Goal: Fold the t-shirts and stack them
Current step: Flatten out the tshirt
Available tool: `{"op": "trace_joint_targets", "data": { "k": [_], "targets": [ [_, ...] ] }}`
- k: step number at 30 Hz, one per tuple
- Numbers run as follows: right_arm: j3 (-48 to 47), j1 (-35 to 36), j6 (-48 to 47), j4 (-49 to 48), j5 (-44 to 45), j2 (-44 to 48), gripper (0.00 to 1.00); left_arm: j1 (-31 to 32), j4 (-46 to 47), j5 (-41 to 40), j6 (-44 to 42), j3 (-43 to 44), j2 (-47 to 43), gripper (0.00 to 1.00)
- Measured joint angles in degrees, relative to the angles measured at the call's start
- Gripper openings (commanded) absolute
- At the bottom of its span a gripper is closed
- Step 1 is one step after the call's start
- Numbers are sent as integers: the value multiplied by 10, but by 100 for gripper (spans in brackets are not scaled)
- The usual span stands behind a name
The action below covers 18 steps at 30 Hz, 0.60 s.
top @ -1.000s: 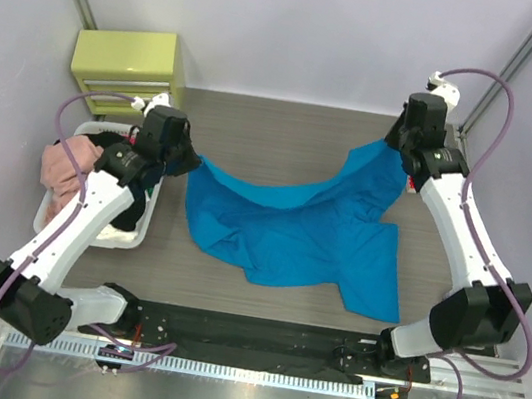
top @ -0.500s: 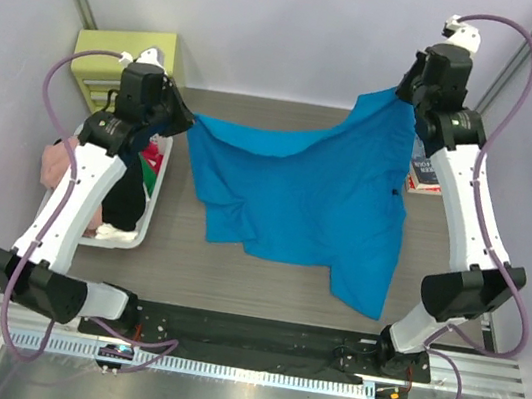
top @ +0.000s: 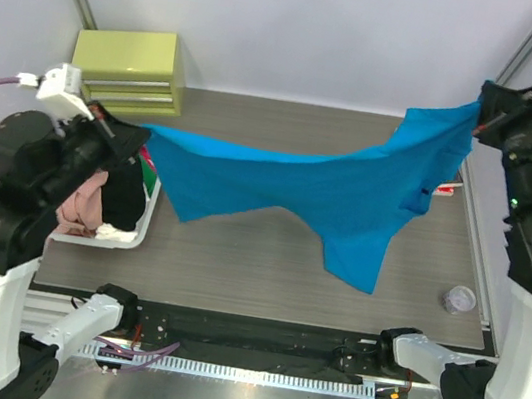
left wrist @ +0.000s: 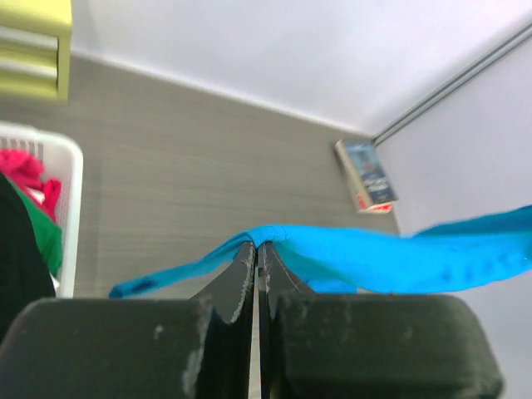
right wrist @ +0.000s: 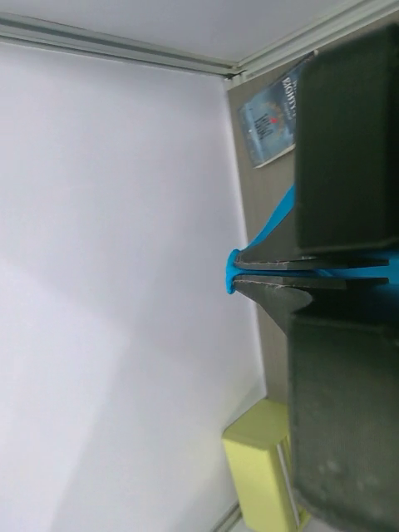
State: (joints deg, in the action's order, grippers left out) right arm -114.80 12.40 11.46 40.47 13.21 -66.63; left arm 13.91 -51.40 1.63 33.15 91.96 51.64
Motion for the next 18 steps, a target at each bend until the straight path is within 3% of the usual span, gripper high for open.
{"op": "trace_joint_targets", "data": {
  "k": [6,9,14,18],
  "targets": [
    [-144,0,0,59,-10,-3,1,0,-82,-7,-10,185,7,0],
    [-206,0,1,72,-9,-19,1,0,-93,-27,-11,226,8,0],
    [-205,0,4,75,6,-60,1,0,-83,-60,-5,181,36,0],
    [-108,0,5,42,26,-123,1,0,-25,-63,9,76,116,0]
  ]
}}
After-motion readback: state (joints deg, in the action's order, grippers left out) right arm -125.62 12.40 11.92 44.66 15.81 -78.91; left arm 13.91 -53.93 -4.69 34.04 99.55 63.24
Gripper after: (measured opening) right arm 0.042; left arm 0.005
